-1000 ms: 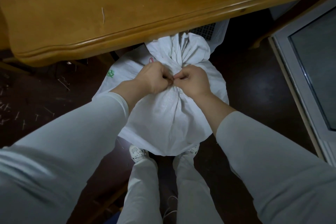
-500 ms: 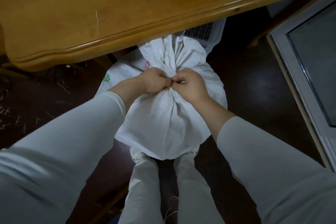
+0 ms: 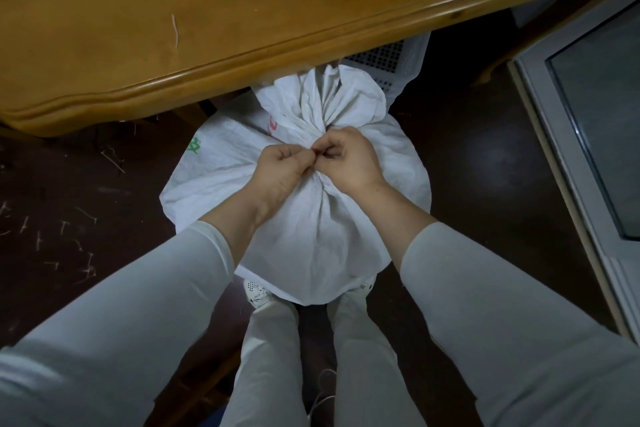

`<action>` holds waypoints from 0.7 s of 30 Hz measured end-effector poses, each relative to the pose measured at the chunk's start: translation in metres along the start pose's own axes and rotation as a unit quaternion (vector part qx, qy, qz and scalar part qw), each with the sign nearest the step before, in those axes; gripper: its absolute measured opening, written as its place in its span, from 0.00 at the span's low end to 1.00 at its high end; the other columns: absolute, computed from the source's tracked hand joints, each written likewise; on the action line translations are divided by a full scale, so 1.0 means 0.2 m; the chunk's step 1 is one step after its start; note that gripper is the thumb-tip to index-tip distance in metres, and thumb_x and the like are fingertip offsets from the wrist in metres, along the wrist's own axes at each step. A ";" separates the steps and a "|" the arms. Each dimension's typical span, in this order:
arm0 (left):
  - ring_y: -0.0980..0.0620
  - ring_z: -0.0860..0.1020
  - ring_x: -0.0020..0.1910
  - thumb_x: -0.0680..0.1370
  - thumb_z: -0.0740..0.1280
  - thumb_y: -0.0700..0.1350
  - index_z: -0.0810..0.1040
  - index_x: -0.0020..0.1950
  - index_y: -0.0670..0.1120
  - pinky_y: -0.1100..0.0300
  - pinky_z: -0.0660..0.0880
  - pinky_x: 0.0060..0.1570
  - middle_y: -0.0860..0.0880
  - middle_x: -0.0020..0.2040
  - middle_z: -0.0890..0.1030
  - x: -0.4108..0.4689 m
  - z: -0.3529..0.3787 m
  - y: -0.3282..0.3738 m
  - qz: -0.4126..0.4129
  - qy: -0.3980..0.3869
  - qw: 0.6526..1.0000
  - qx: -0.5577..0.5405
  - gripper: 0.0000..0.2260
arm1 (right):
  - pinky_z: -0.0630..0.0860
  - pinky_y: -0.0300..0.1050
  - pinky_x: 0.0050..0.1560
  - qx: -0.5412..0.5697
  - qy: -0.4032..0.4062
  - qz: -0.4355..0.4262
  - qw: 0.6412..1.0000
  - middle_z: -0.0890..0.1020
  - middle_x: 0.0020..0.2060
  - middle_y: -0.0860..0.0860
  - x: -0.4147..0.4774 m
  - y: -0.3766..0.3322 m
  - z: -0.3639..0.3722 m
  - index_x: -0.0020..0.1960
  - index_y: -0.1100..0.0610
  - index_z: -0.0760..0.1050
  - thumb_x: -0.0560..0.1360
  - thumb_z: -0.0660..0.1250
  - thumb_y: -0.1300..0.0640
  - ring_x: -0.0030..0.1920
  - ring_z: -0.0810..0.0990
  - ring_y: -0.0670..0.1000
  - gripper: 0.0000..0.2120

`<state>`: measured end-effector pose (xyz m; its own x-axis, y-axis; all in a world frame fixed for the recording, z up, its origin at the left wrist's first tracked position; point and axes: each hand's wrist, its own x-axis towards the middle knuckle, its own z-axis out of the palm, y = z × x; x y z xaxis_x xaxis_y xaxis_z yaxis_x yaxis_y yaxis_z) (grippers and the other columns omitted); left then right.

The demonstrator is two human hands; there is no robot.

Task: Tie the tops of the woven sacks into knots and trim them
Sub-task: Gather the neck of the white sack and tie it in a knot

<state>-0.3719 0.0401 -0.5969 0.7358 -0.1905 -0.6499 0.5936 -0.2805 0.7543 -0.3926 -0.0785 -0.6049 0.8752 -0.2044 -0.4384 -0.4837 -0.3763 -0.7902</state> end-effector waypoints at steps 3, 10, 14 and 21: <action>0.48 0.66 0.32 0.75 0.64 0.36 0.77 0.40 0.36 0.59 0.65 0.32 0.41 0.34 0.70 0.00 0.01 -0.01 0.015 0.000 1.000 -0.008 0.06 | 0.78 0.46 0.56 0.012 0.003 0.000 1.000 0.79 0.50 0.56 0.00 0.03 0.00 0.40 0.53 0.79 0.68 0.70 0.67 0.46 0.81 0.50 0.09; 0.59 0.57 0.13 0.76 0.60 0.35 0.66 0.28 0.43 0.71 0.55 0.15 0.54 0.15 0.62 -0.01 -0.02 0.04 -0.059 -0.007 0.995 -0.080 0.16 | 0.75 0.46 0.59 -0.058 -0.040 -0.060 0.996 0.79 0.51 0.54 0.03 0.01 -0.03 0.50 0.57 0.83 0.70 0.72 0.61 0.52 0.79 0.51 0.09; 0.59 0.57 0.14 0.76 0.62 0.36 0.66 0.27 0.44 0.71 0.53 0.16 0.54 0.15 0.62 0.00 -0.04 0.08 -0.072 -0.009 0.993 -0.090 0.17 | 0.75 0.53 0.55 -0.161 -0.034 -0.093 0.982 0.77 0.54 0.51 0.02 -0.04 -0.05 0.52 0.51 0.82 0.74 0.68 0.55 0.56 0.77 0.52 0.08; 0.61 0.68 0.16 0.77 0.63 0.35 0.73 0.22 0.47 0.71 0.67 0.21 0.55 0.16 0.71 0.00 0.02 0.03 -0.042 0.030 0.995 -0.084 0.23 | 0.72 0.47 0.57 -0.197 -0.044 -0.091 0.975 0.78 0.56 0.49 0.04 0.00 -0.06 0.54 0.51 0.82 0.76 0.66 0.53 0.58 0.76 0.50 0.10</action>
<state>-0.3687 0.0351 -0.5921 0.6965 -0.1142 -0.7084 0.6962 -0.1316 0.7057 -0.3857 -0.0906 -0.6031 0.9347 -0.0295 -0.3543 -0.2656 -0.7205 -0.6406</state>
